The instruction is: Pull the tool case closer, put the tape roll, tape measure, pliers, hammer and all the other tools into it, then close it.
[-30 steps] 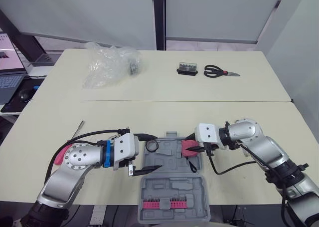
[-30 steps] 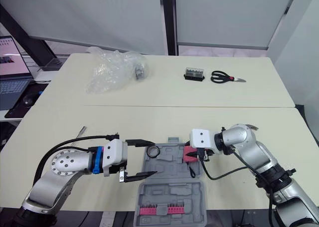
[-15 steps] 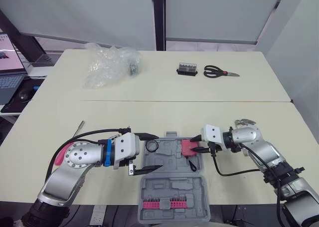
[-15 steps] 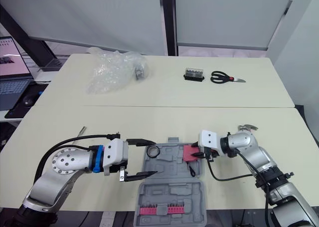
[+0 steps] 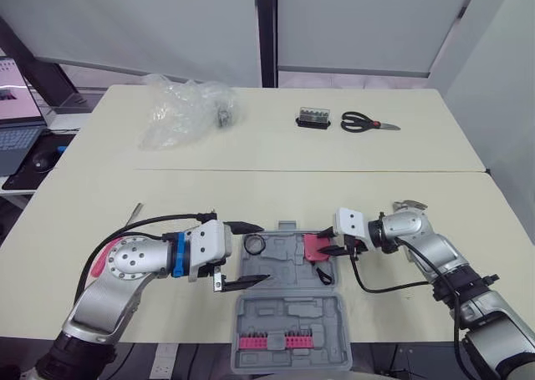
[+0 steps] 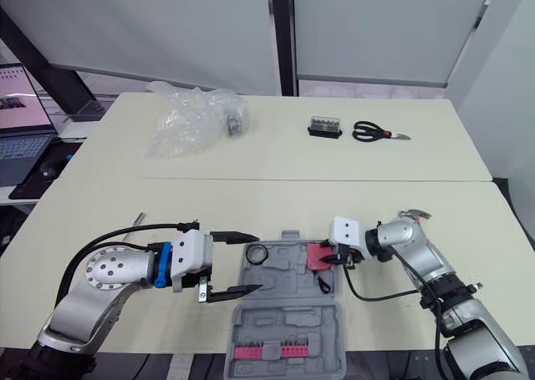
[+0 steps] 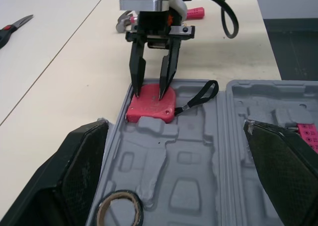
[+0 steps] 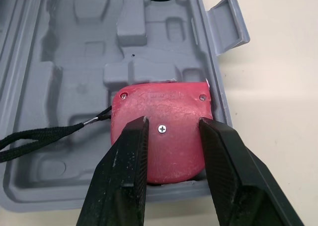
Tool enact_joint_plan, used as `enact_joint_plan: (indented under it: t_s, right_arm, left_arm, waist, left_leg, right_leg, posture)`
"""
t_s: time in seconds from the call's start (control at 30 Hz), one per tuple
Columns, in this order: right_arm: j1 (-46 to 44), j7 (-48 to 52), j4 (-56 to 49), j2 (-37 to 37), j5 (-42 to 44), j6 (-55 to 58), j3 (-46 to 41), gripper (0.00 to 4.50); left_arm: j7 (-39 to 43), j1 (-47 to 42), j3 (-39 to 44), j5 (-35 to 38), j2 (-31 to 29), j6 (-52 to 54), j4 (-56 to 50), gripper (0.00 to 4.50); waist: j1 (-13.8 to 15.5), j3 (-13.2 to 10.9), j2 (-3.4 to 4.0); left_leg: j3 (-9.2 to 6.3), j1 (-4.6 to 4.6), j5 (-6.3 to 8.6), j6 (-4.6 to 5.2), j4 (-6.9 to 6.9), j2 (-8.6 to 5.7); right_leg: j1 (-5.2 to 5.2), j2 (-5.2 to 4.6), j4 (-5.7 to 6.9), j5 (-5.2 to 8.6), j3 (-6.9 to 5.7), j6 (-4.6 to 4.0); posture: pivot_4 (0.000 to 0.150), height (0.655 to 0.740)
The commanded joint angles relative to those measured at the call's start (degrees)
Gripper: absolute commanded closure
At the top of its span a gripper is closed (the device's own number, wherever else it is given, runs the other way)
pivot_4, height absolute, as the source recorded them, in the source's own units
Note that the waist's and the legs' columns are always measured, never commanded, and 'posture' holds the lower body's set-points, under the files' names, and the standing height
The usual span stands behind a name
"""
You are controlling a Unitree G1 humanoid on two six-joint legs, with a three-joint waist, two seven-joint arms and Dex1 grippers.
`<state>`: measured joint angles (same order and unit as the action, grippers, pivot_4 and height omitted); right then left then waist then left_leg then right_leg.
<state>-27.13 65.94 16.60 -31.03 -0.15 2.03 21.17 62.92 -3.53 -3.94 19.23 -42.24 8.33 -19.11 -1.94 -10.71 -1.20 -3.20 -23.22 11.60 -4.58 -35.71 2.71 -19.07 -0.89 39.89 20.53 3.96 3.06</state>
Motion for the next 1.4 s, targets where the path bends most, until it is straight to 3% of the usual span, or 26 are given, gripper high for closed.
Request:
enact_joint_plan:
  t_s: [0.03, 0.27, 0.33, 0.47, 0.6, 0.73, 0.83, 1.4]
  right_arm:
    - [2.3, -1.7, -4.9, 0.3, 2.7, 1.1, -3.2, 2.81]
    - [10.7, -6.2, -21.6, -6.3, 11.1, 9.4, -18.1, 2.81]
    - [14.7, -6.7, -21.9, -11.5, 12.3, 10.9, -25.3, 2.81]
    - [20.6, -7.4, -20.5, -17.3, 12.1, 10.2, -31.8, 2.81]
    - [30.3, -5.7, -18.7, -22.8, 11.6, 10.2, -38.4, 2.05]
    - [38.4, -1.3, -15.7, -27.7, 12.0, 8.5, -43.4, 1.10]
    - [41.4, 0.4, -14.6, -30.3, 11.6, 8.3, -45.5, 0.08]
    - [38.2, 0.1, -17.9, -30.4, 12.7, 8.6, -43.9, 0.02]
  left_arm:
    - [-0.9, 1.8, 6.0, 2.7, -0.5, -0.9, 1.9, 0.00]
    - [-3.3, 9.3, 24.6, 4.5, -2.9, -4.7, 12.3, 0.00]
    - [-3.4, 13.1, 32.0, 5.5, -4.1, -4.2, 16.7, 0.00]
    - [-2.4, 19.3, 38.1, 5.6, -5.3, -4.3, 20.0, 0.00]
    - [-1.2, 24.8, 44.2, 5.4, -7.0, -4.1, 28.4, 0.00]
    - [1.6, 28.1, 46.3, 5.7, -8.8, -3.2, 33.9, 0.00]
    - [2.9, 29.2, 45.7, 4.9, -9.6, -3.4, 36.0, 0.00]
    - [2.6, 29.6, 46.4, 4.7, -10.0, -2.0, 37.1, 0.00]
  waist:
    - [0.0, 0.0, 0.02]
    - [0.1, -0.1, 0.09]
    - [0.3, -0.1, 0.07]
    - [0.2, -0.1, 0.06]
    - [0.1, -0.1, 0.04]
    - [0.0, -0.1, 0.03]
    - [0.0, -0.1, 0.03]
    - [-0.2, 0.0, -0.05]
  left_leg:
    - [0.01, -0.02, 0.00, 0.00, 0.02, 0.00]
    - [-0.02, -0.61, 0.00, 0.00, 0.00, 0.00]
    - [-0.01, -0.63, 0.00, 0.00, 0.00, -0.06]
    - [0.05, -0.60, 0.00, 0.00, 0.00, -0.09]
    - [0.08, -0.57, 0.00, 0.00, 0.09, -0.03]
    - [0.17, -0.57, 0.00, 0.00, 0.12, -0.04]
    - [0.23, -0.54, 0.00, 0.00, 0.13, -0.03]
    - [0.27, -0.51, 0.00, -0.01, 0.32, 0.00]
  right_leg:
    - [-0.03, 0.00, 0.00, 0.00, 0.01, 0.00]
    - [-0.61, -0.05, 0.02, 0.00, -0.03, -0.01]
    - [-0.59, -0.13, -0.02, 0.00, -0.06, -0.01]
    - [-0.57, -0.18, -0.08, 0.00, -0.04, 0.00]
    - [-0.59, -0.13, -0.08, 0.04, -0.02, -0.05]
    - [-0.64, -0.15, -0.09, 0.05, 0.04, -0.04]
    - [-0.65, -0.15, -0.11, 0.07, 0.08, -0.06]
    - [-0.69, -0.13, -0.13, 0.11, 0.09, -0.12]
  posture:
    - [0.150, 0.7400]
    - [0.150, 0.7400]
    - [0.150, 0.7400]
    - [0.150, 0.7400]
    - [0.150, 0.7400]
    - [0.150, 0.7400]
    - [0.150, 0.7400]
    - [0.150, 0.7400]
